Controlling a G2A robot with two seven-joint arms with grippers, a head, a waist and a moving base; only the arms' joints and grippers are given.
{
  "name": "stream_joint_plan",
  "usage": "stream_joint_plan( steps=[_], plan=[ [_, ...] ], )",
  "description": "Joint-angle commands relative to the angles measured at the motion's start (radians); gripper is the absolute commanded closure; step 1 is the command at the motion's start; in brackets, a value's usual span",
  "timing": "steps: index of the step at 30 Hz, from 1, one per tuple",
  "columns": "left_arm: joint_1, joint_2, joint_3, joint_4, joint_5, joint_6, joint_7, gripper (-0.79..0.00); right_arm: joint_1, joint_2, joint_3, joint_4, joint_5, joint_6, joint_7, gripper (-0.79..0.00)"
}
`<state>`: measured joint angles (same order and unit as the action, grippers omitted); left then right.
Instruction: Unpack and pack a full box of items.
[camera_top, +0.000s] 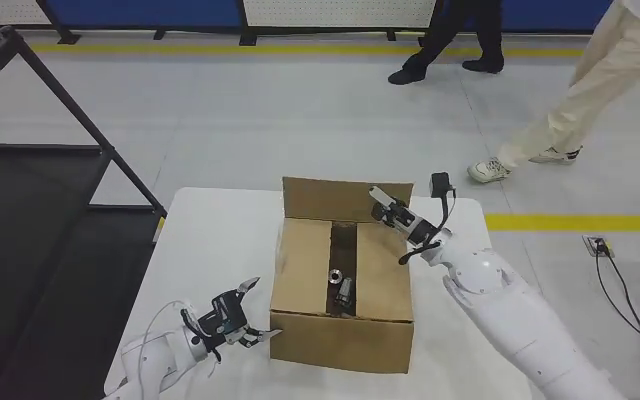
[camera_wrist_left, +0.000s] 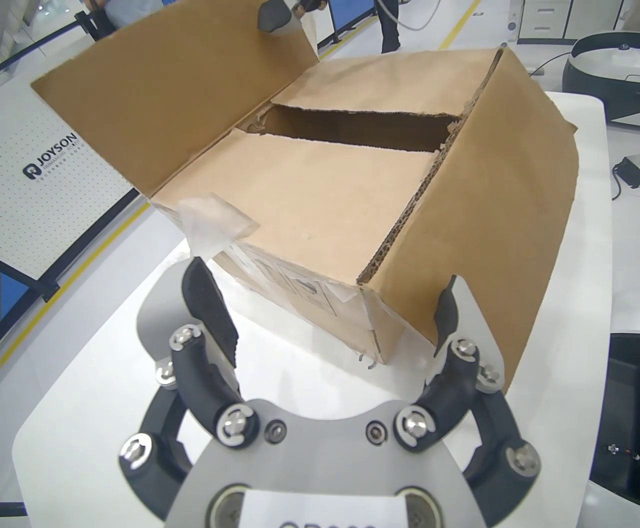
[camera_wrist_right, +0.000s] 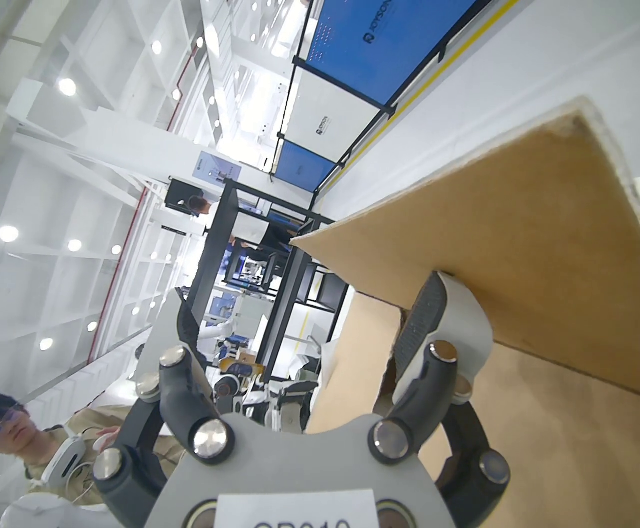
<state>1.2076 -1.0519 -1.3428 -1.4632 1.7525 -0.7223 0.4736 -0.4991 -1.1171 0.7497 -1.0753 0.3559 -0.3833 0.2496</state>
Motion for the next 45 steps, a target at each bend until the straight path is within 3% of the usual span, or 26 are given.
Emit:
stream_joint_plan(
  steps=[1,16,19,23,29,45],
  plan=[
    [0.0,0.0,0.0,0.0,0.0,0.0,0.0,-0.785,0.032,-0.024,-0.025,0.047,-0.021,0.019,-0.042,-0.785],
    [0.0,0.0,0.0,0.0,0.0,0.0,0.0,-0.785,0.026,-0.035,-0.024,0.066,0.003,0.049,-0.065,-0.785],
    [0.0,0.0,0.0,0.0,0.0,0.0,0.0,-0.785,0.033,-0.056,-0.029,0.086,0.041,0.096,-0.074,-0.785],
    [0.0,0.0,0.0,0.0,0.0,0.0,0.0,-0.785,0.055,-0.088,-0.038,0.149,0.077,0.059,-0.051,-0.785],
    [0.018,-0.001,0.005,-0.024,-0.015,0.028,-0.026,-0.785,0.103,-0.13,-0.06,0.242,0.038,0.1,-0.084,-0.785],
    [0.041,0.007,0.008,-0.048,-0.022,0.048,-0.036,-0.785,0.191,-0.225,-0.087,0.45,-0.014,0.181,-0.034,-0.785]
  ],
)
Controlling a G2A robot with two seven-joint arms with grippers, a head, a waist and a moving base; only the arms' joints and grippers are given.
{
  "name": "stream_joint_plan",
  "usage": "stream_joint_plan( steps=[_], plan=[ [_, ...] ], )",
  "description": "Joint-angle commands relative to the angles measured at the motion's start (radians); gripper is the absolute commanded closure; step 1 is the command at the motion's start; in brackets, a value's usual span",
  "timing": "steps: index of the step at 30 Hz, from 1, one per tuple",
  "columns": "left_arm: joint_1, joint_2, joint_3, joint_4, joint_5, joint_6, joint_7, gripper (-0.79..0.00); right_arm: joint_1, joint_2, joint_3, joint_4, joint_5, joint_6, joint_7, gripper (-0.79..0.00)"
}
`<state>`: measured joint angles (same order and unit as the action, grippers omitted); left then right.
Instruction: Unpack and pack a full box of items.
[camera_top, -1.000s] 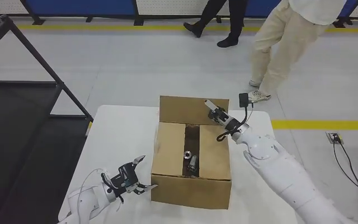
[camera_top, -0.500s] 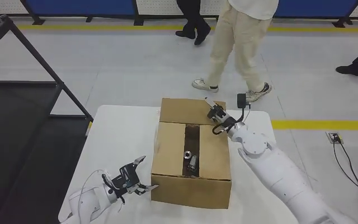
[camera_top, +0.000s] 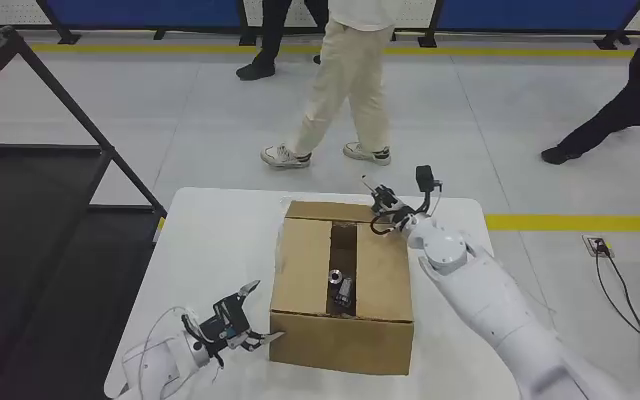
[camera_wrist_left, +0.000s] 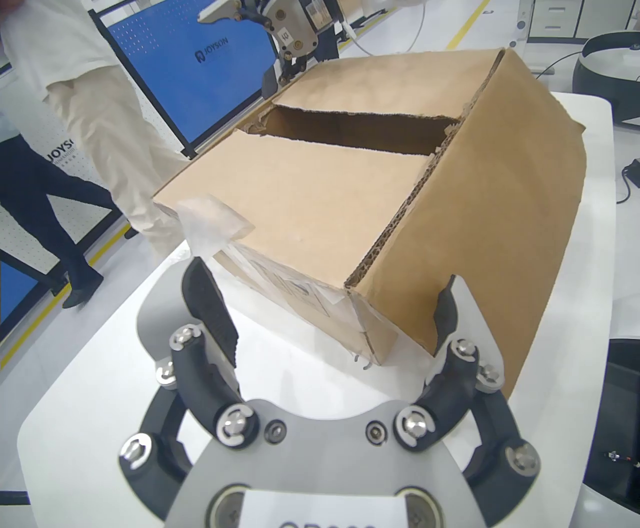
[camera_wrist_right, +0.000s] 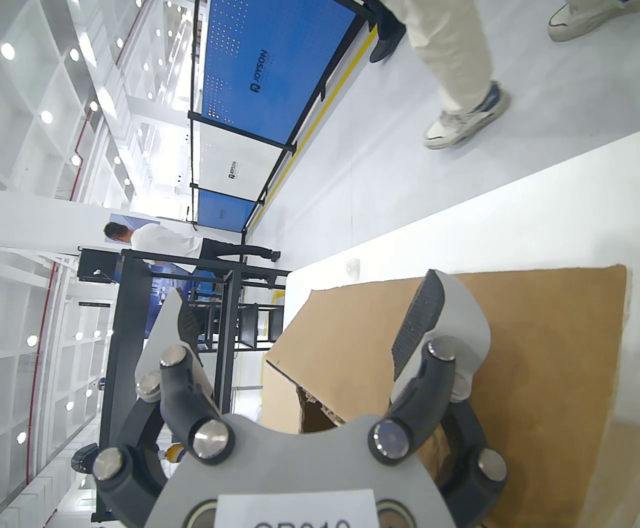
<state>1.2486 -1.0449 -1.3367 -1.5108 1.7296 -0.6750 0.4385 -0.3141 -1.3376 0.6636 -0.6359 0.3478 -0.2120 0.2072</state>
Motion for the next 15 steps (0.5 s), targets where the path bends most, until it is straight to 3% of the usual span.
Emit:
stream_joint_plan(
  steps=[1,8,11,15],
  plan=[
    [0.0,0.0,0.004,0.0,0.001,0.002,-0.002,-0.785,0.011,-0.009,-0.002,0.021,-0.008,0.018,0.023,-0.785],
    [-0.002,0.002,0.015,0.002,-0.001,0.008,-0.003,-0.785,0.033,-0.033,0.012,0.081,-0.021,0.002,0.031,-0.785],
    [-0.001,0.003,0.009,-0.004,-0.008,0.028,0.009,-0.785,0.026,-0.035,0.033,0.08,-0.014,-0.08,0.03,-0.785],
    [0.017,0.007,-0.031,-0.028,-0.044,0.063,0.037,-0.785,0.001,-0.023,0.071,0.048,0.002,-0.221,0.117,-0.785]
  ],
)
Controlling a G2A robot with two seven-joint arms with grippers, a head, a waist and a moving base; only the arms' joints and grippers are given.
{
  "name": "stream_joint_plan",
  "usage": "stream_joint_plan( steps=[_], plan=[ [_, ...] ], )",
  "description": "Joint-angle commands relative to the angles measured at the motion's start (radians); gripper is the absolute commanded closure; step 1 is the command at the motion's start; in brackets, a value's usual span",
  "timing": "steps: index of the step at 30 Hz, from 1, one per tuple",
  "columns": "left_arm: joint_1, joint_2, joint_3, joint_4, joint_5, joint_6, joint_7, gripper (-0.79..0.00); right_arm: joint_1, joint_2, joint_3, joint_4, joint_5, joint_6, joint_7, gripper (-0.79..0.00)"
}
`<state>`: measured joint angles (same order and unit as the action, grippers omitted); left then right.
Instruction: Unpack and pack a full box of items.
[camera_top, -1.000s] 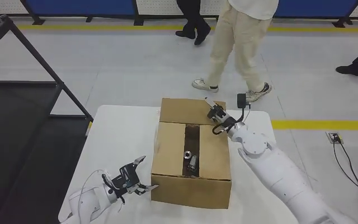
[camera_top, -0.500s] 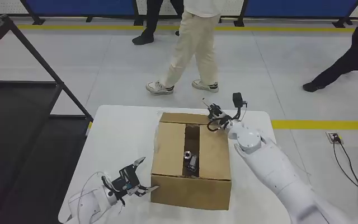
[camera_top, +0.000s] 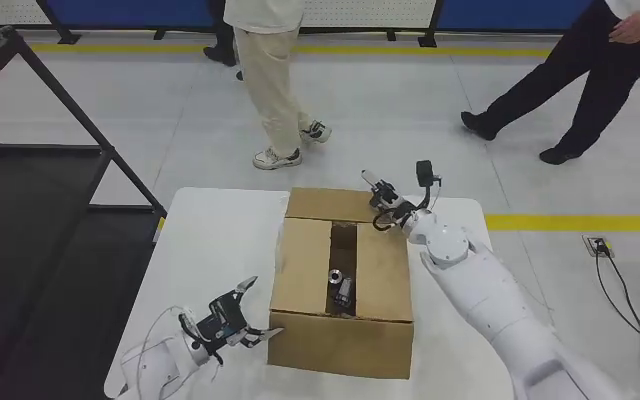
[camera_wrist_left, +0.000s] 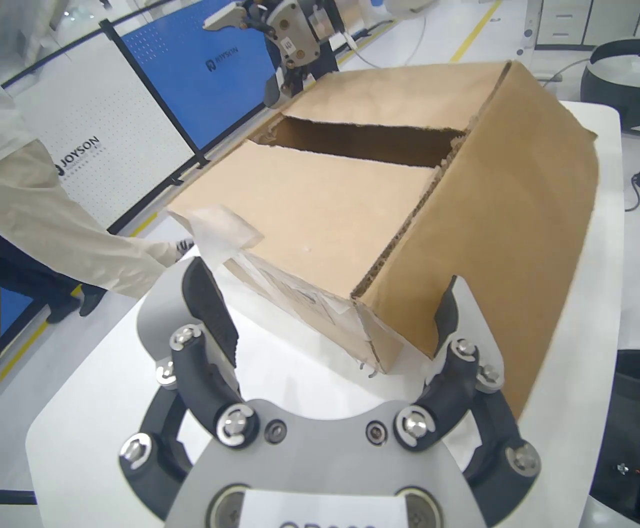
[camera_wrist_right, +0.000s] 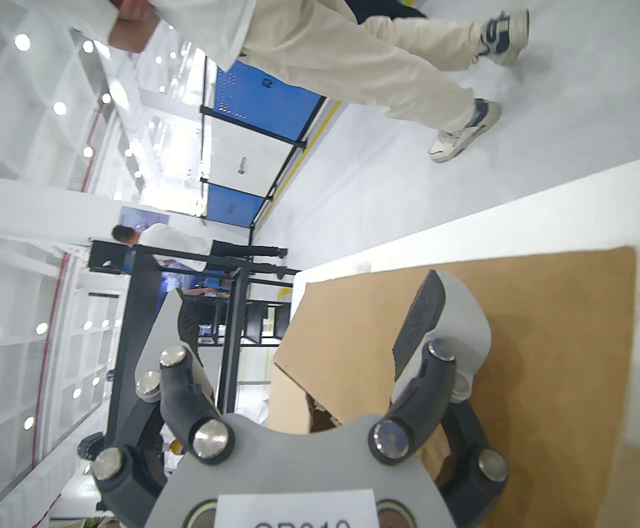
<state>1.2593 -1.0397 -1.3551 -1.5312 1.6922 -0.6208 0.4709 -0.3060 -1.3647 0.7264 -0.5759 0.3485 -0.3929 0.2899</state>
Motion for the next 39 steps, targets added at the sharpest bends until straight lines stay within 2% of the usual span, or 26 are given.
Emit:
stream_joint_plan(
  steps=[1,7,12,18,24,33,39],
  plan=[
    [0.013,0.003,-0.027,-0.014,-0.016,0.021,0.008,-0.785,-0.014,0.009,0.016,-0.025,0.0,-0.072,0.071,-0.785],
    [0.047,0.006,-0.115,-0.014,-0.117,0.113,-0.019,-0.785,-0.074,0.043,0.058,-0.139,-0.018,-0.172,0.282,-0.785],
    [0.044,0.0,-0.142,0.03,-0.187,0.201,-0.114,-0.785,-0.109,0.069,0.075,-0.228,-0.075,-0.119,0.433,-0.785],
    [0.008,-0.009,-0.119,0.098,-0.225,0.25,-0.198,-0.785,-0.137,0.072,0.066,-0.302,-0.154,-0.003,0.448,-0.785],
    [-0.023,-0.017,-0.095,0.144,-0.235,0.27,-0.214,-0.785,-0.136,0.052,0.033,-0.317,-0.184,0.08,0.455,-0.785],
    [-0.041,-0.02,-0.089,0.192,-0.247,0.261,-0.201,-0.785,-0.106,0.005,0.006,-0.247,-0.078,0.014,0.537,-0.785],
    [-0.045,-0.022,-0.084,0.21,-0.247,0.251,-0.201,-0.785,-0.092,-0.013,0.035,-0.198,0.038,-0.07,0.594,-0.785]
  ],
)
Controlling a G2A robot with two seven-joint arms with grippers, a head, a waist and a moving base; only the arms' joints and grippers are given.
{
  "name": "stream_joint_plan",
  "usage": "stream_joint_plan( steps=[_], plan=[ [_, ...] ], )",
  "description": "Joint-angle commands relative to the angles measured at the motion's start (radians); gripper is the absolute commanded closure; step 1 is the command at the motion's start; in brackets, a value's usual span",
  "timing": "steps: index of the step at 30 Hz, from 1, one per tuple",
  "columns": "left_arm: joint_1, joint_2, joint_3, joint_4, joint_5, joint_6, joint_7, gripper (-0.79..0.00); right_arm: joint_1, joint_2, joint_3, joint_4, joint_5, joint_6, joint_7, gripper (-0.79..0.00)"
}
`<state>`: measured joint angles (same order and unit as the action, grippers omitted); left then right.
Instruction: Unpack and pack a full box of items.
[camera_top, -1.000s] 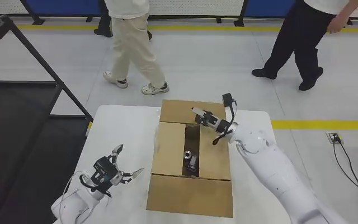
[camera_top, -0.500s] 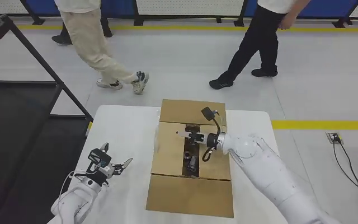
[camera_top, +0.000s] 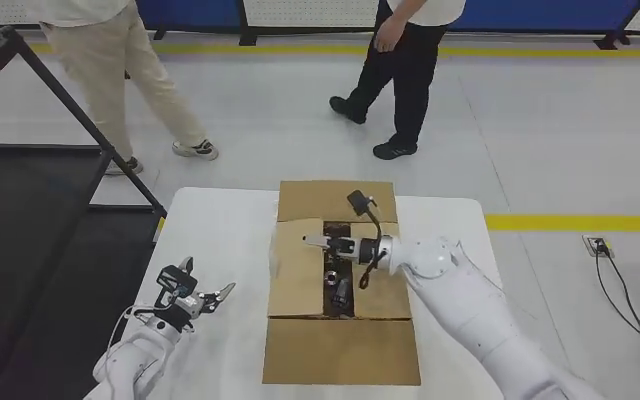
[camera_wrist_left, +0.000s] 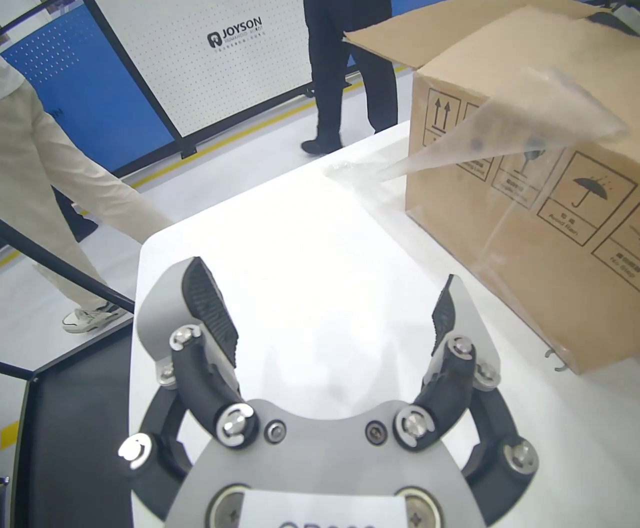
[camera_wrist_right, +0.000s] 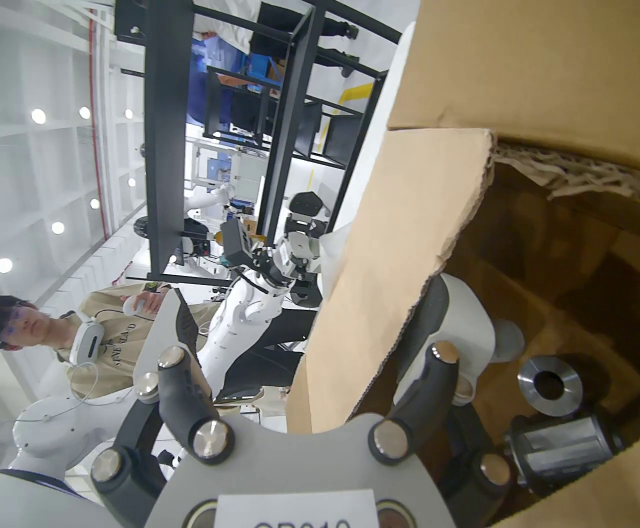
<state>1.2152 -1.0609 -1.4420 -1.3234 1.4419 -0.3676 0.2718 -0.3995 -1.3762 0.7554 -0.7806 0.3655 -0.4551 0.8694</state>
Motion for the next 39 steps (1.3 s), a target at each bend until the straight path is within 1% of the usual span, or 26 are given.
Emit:
stream_joint_plan(
  steps=[1,6,9,12,15,17,20,24,28,31,34,39],
  plan=[
    [-0.003,-0.001,0.007,0.005,0.006,-0.003,-0.003,-0.785,0.004,-0.004,0.011,0.013,0.04,-0.016,0.03,-0.785],
    [-0.013,-0.005,0.027,0.014,0.015,-0.004,-0.01,-0.785,0.009,-0.012,0.035,0.034,0.124,-0.048,0.111,-0.785],
    [-0.028,-0.009,0.041,0.025,0.019,0.023,-0.043,-0.785,0.015,-0.017,0.04,0.042,0.142,-0.058,0.131,-0.785],
    [-0.062,-0.018,0.073,0.033,0.04,0.073,-0.087,-0.785,0.019,-0.024,0.042,0.046,0.149,-0.067,0.136,-0.785],
    [-0.111,-0.029,0.113,0.058,0.071,0.129,-0.119,-0.785,0.02,-0.03,0.049,0.053,0.166,-0.078,0.141,-0.785],
    [-0.145,-0.039,0.138,0.083,0.063,0.145,-0.132,-0.785,0.019,-0.035,0.05,0.051,0.178,-0.081,0.147,-0.785],
    [-0.179,-0.048,0.163,0.106,0.051,0.151,-0.124,-0.785,0.015,-0.043,0.048,0.043,0.19,-0.089,0.147,-0.785],
    [-0.182,-0.053,0.154,0.121,0.019,0.168,-0.093,-0.785,0.01,-0.057,0.046,0.03,0.213,-0.092,0.139,-0.785],
    [-0.151,-0.049,0.127,0.111,-0.001,0.165,-0.041,-0.785,0.009,-0.076,0.03,0.013,0.225,-0.088,0.113,-0.785],
    [-0.109,-0.043,0.091,0.078,-0.005,0.169,0.003,-0.785,0.015,-0.094,0.015,0.01,0.231,-0.088,0.097,-0.785],
    [-0.051,-0.034,0.047,0.017,-0.006,0.164,0.046,-0.785,0.026,-0.113,-0.004,0.017,0.22,-0.093,0.067,-0.785],
    [0.07,-0.02,-0.038,-0.114,-0.014,0.172,0.102,-0.785,0.047,-0.148,-0.043,0.045,0.152,-0.115,-0.041,-0.785]
  ],
)
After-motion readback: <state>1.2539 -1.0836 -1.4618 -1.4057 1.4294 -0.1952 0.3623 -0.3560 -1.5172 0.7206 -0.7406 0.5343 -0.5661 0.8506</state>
